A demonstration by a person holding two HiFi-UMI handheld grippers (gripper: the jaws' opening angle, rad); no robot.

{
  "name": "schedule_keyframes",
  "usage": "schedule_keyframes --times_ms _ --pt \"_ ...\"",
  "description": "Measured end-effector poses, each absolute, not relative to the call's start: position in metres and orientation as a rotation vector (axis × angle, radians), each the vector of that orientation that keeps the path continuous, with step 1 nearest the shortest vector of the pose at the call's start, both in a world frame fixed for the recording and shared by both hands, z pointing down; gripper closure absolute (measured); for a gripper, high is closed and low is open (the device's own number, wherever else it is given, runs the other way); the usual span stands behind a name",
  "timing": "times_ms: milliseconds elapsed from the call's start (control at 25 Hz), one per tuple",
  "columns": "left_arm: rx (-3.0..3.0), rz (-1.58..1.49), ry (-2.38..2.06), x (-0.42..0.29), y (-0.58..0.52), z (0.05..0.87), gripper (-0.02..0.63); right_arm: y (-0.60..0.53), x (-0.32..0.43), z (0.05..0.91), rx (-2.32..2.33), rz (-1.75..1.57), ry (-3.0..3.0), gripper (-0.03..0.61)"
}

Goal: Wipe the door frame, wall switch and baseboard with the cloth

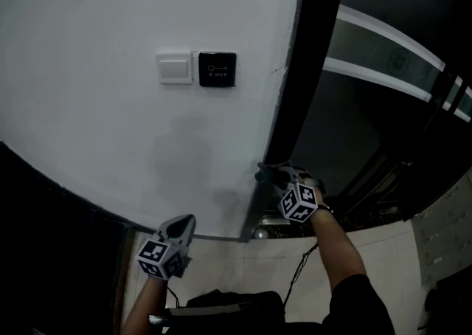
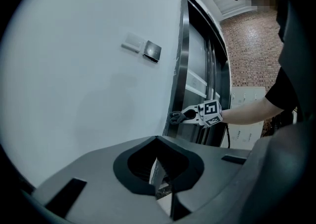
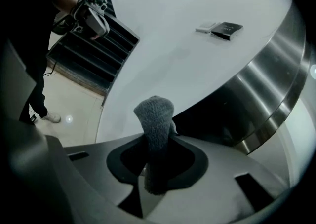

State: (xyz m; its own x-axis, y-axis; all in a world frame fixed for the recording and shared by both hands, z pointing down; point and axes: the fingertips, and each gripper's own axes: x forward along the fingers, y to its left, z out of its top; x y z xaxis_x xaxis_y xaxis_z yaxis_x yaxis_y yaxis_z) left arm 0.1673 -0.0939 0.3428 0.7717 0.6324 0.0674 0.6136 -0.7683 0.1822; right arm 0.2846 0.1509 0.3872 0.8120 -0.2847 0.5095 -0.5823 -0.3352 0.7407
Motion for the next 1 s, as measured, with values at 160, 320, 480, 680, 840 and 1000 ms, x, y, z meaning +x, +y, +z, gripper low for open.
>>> schedule_keyframes --times_ms 160,320,480,680,840,1000 --pt "2.806 0.191 0.967 0.169 -0.101 0.346 0.621 0.153 0.286 0.414 1.912 0.423 -0.669 0.489" --pt "2.802 0.206 0.947 0.165 -0.108 0.353 0.621 0.154 0.286 0.440 1.898 0.508 -0.692 0.489" --pt "2.803 0.209 0.916 0.163 -0.121 0.356 0.621 0.157 0.286 0.464 1.891 0.599 -0.691 0.489" --pt "2.795 0.201 0.895 0.164 -0.137 0.359 0.621 0.156 0.293 0.480 1.902 0.699 -0.640 0.489" --pt "2.788 0.202 0.908 0.160 -0.144 0.361 0.621 0.157 0.295 0.486 1.915 0.749 -0.587 0.489" --pt "2.788 0.225 0.943 0.151 -0.146 0.363 0.621 0.149 0.287 0.479 1.972 0.776 -0.548 0.489"
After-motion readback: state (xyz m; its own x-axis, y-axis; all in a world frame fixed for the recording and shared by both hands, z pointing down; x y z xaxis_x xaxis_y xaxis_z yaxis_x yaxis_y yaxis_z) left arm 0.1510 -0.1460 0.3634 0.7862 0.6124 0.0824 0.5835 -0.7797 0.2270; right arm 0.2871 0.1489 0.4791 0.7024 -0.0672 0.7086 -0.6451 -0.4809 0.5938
